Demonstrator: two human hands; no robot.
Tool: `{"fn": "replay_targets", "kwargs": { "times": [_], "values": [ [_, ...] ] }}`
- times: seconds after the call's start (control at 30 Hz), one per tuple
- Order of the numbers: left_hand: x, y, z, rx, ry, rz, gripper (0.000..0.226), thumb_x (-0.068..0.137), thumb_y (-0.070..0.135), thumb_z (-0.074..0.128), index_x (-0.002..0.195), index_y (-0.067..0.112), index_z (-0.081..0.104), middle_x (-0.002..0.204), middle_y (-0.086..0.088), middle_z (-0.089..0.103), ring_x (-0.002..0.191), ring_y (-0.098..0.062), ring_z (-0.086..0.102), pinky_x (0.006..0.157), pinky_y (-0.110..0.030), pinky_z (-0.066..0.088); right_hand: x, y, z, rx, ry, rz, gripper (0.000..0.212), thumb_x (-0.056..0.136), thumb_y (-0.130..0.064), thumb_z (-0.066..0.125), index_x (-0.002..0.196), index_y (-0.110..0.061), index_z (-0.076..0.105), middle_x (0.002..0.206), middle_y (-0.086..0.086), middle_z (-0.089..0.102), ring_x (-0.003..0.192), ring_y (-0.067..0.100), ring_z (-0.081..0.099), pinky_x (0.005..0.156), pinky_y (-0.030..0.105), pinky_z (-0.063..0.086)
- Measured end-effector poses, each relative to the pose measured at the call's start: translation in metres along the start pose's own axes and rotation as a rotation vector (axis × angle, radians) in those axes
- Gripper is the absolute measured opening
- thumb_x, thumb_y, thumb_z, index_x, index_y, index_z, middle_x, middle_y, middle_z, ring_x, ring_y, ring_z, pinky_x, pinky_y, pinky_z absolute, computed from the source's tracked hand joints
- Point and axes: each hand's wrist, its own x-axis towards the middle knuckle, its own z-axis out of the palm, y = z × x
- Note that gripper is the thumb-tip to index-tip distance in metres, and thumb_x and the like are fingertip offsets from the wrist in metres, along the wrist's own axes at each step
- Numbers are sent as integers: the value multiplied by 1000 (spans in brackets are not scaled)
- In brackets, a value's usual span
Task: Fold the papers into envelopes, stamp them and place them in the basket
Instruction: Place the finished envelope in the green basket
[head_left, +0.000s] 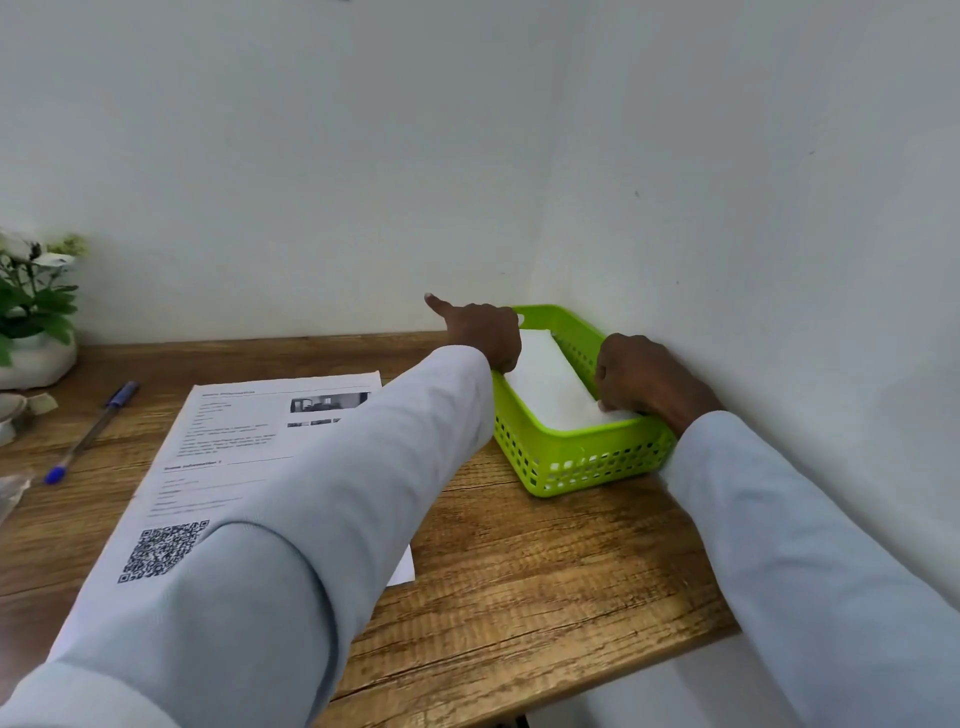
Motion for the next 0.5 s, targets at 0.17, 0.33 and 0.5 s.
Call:
{"fn": "replay_targets", "kwargs": {
  "times": [0.17, 0.33, 0.5],
  "values": [
    [6, -1, 3, -27, -39, -1, 47, 80, 15, 67, 124, 17, 52, 115, -6, 62, 116, -33, 55, 107, -74, 5, 0, -4, 3, -86, -25, -32, 36, 74, -5, 74, 108, -8, 64, 114, 18, 64, 104, 36, 63, 73, 31, 46],
    [10, -9, 17, -364, 260, -20, 26, 74, 25, 68, 97, 15, 61, 101, -4, 65, 99, -30, 63, 96, -41, 40, -3, -9, 0, -77, 166, -91, 28, 81, -11, 67, 109, -7, 64, 113, 19, 63, 105, 39, 61, 82, 36, 48],
    [-21, -27, 5, -635, 352, 89, 11, 75, 31, 72, 79, 21, 75, 78, 4, 71, 81, -20, 67, 68, -30, 51, -14, -45, -27, 422, 257, -174, 13, 75, -29, 79, 77, -16, 76, 80, 7, 73, 82, 27, 68, 69, 31, 48]
  ]
}}
